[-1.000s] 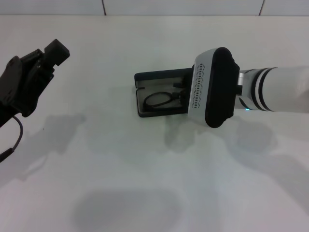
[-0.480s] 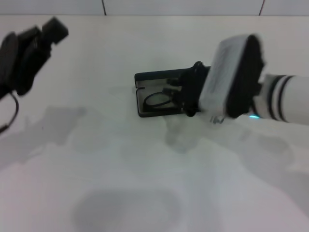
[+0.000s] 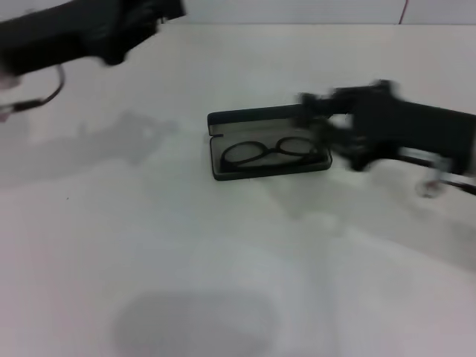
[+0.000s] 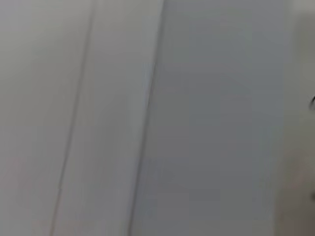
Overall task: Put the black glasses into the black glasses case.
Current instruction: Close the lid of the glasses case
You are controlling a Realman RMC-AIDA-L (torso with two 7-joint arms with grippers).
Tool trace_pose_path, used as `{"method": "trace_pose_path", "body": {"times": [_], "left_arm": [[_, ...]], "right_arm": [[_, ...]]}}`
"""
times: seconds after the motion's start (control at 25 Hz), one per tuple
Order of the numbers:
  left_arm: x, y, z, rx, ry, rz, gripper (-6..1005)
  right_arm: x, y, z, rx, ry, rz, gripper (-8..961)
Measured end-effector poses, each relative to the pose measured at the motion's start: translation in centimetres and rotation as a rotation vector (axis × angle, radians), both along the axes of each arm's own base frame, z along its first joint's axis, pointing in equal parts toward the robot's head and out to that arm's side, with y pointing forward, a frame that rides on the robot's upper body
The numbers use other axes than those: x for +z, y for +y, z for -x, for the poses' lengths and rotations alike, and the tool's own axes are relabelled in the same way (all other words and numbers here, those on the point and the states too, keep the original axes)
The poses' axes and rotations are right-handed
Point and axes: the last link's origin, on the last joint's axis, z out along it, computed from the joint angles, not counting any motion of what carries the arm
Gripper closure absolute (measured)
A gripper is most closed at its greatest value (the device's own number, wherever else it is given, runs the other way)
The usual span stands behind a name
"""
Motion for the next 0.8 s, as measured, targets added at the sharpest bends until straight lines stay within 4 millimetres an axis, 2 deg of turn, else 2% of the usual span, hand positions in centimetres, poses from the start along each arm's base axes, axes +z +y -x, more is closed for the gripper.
{"method": "trace_pose_path", "body": {"times": [0.16, 0.32, 0.48, 0.6, 0.8], "left_arm": [[-2.1, 3.7, -1.4, 0.102, 0.144, 0.020, 934], [-5.3, 5.8, -3.0, 0.130, 0.325, 0.061, 917], [-9.2, 7.0, -3.7, 0.156, 0.531, 0.084, 895], [-10.6, 7.0, -3.8, 0.165, 0.585, 0.085, 885], [-11.5, 7.0, -4.1, 0.174, 0.600, 0.099, 869]], "right_arm": [[3.3, -1.2, -4.6, -0.040, 0.059, -0.070, 775], [4.4, -2.1, -8.9, -0.080, 0.051, -0.106, 770], [4.3, -2.1, -10.2, -0.108, 0.079, -0.101, 765], [3.9, -1.7, -10.7, -0.128, 0.090, -0.099, 761], [3.7, -1.0, -10.8, -0.143, 0.098, -0.096, 755]]}}
